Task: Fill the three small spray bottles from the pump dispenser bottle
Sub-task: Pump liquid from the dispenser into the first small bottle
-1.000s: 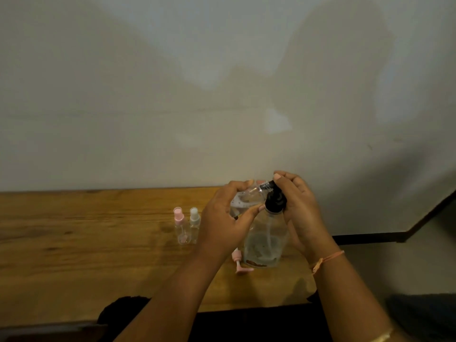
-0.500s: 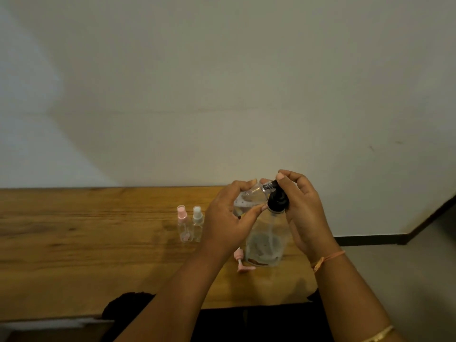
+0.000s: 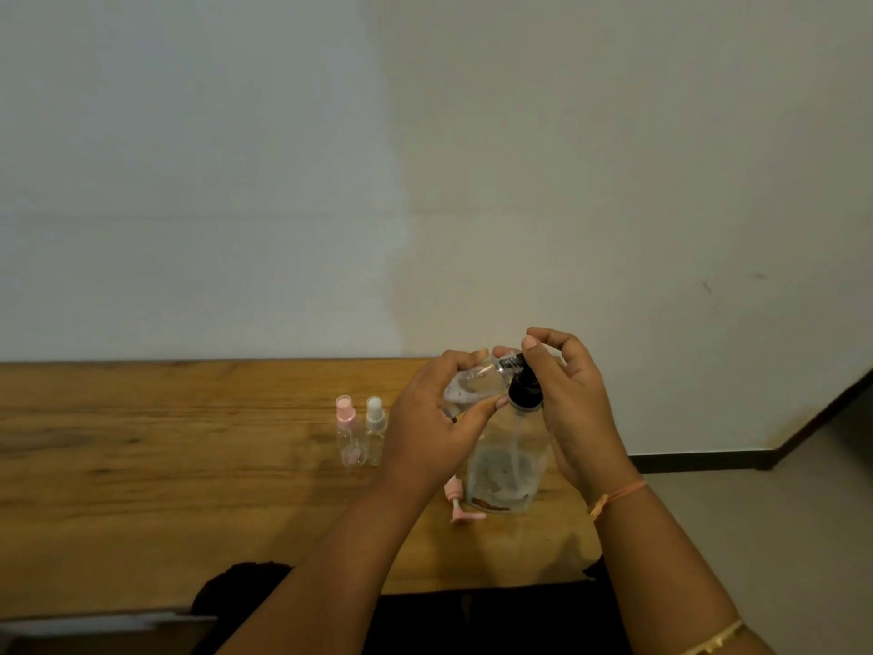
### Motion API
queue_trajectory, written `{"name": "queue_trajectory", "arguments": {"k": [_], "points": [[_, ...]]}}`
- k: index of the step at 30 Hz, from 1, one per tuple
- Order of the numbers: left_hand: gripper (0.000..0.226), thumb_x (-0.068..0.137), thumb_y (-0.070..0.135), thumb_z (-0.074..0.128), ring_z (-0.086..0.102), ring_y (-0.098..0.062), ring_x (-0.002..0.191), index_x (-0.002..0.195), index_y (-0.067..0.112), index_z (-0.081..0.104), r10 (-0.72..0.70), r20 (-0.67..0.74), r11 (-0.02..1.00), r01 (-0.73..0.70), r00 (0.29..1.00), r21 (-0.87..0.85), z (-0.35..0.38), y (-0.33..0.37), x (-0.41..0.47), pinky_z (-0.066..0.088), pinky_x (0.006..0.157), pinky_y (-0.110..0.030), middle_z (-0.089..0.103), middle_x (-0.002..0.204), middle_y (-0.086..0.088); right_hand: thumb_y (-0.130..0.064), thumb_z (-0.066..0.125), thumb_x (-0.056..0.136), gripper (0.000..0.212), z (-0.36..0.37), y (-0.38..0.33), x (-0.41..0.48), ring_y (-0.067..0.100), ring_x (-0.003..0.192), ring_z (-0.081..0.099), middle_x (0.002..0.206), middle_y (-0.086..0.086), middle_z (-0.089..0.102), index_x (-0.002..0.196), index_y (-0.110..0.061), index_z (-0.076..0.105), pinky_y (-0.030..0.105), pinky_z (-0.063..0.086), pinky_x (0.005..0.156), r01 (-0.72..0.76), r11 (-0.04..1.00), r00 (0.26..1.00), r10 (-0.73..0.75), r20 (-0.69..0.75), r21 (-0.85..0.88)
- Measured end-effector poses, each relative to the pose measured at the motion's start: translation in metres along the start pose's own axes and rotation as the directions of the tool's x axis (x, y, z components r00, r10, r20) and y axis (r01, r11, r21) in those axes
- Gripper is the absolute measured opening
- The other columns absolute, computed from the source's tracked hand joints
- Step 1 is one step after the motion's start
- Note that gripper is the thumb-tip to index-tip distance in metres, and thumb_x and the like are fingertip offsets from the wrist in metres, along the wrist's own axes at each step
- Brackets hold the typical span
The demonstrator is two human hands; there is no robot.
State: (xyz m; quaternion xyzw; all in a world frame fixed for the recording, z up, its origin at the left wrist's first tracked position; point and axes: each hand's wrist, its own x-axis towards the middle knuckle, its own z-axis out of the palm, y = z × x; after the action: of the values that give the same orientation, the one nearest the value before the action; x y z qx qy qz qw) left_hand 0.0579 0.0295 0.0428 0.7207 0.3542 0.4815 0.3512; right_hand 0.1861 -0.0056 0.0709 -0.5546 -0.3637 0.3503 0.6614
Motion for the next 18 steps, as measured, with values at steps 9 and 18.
{"name": "queue_trajectory", "arguments": {"k": [9, 18], "points": [[0.039, 0.075, 0.023, 0.078, 0.06, -0.003, 0.102, 0.093, 0.047, 0.053, 0.015, 0.0, 0.998, -0.015, 1.0, -0.055, -0.0032, 0.0048, 0.0007, 0.053, 0.078, -0.019, 0.063, 0.106, 0.018, -0.03, 0.054, 0.092, 0.016, 0.0044, 0.0016, -0.0016, 0.012, 0.088, 0.067, 0.087, -0.003, 0.072, 0.104, -0.02, 0.057, 0.027, 0.053, 0.078, 0.006, 1.0, 0.999, -0.005, -0.054, 0.024], [0.032, 0.074, 0.029, 0.077, 0.061, -0.004, 0.099, 0.098, 0.039, 0.057, -0.028, 0.007, 0.999, 0.028, 1.0, -0.017, 0.0012, 0.0027, -0.0001, 0.057, 0.078, -0.032, 0.064, 0.104, 0.017, -0.024, 0.053, 0.093, 0.017, -0.0008, -0.0002, 0.0001, 0.008, 0.081, 0.069, 0.078, -0.005, 0.074, 0.11, -0.019, 0.053, 0.022, 0.055, 0.072, 0.038, 0.999, 0.999, -0.038, -0.021, -0.028]]}}
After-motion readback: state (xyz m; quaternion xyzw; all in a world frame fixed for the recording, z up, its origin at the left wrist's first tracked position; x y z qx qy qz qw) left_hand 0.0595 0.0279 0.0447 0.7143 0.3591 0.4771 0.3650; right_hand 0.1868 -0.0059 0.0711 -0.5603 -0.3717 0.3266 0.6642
